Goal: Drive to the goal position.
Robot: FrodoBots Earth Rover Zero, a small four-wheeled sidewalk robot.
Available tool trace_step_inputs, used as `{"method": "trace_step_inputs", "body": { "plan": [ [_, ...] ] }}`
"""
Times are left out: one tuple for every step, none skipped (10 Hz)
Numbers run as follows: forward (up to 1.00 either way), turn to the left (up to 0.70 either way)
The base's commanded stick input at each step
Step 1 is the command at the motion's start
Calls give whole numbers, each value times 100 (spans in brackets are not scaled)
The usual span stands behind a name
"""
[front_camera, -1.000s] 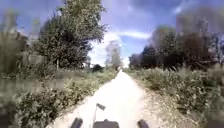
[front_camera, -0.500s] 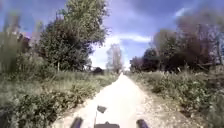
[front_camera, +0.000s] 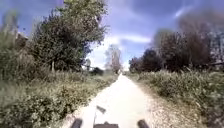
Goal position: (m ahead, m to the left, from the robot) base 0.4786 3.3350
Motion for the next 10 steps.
{"method": "trace_step_inputs", "body": {
  "plan": [
    [100,0],
    [100,0],
    [100,0],
    [100,-15],
    [100,-37],
    [100,-23],
    [100,-12],
    [100,-37],
    [100,-26],
    [100,-3]
  ]
}}
